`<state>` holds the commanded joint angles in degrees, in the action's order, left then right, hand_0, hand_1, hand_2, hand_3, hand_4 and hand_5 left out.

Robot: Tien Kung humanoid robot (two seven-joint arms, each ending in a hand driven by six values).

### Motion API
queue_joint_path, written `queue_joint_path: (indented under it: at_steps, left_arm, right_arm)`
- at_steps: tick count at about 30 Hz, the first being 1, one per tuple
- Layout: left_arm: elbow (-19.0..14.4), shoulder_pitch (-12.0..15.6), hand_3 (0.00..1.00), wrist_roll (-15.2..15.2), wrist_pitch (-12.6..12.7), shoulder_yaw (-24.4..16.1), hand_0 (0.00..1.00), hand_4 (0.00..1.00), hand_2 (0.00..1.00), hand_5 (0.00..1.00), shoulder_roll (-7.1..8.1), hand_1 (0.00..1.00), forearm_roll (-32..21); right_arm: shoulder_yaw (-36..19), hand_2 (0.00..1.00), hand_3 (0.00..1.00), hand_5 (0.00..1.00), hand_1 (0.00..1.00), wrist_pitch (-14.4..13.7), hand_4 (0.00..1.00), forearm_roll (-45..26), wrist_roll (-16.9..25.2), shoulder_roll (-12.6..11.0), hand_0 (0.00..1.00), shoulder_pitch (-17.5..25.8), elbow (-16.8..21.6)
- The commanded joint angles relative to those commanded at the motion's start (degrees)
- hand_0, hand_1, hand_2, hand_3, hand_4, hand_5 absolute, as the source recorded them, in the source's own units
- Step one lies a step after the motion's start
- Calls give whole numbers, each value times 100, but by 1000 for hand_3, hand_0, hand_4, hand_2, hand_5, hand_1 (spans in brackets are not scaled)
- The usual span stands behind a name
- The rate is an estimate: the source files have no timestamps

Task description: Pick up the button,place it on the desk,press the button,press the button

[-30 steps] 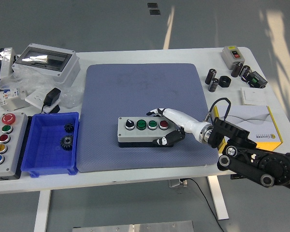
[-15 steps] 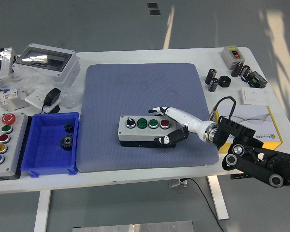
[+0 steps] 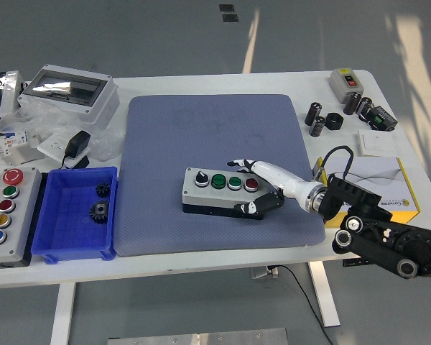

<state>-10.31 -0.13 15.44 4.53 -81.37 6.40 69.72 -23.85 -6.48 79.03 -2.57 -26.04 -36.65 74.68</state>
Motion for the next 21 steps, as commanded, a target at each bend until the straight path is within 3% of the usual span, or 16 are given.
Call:
queue_joint_path:
  at_steps: [21]
  left_arm:
    - [0,-2,601,8,-11,-12,623,552,545,151,2,569,27]
  right_arm:
    - [108,900,998,80,887,-83,673,288,-32,-38,807,-8,101]
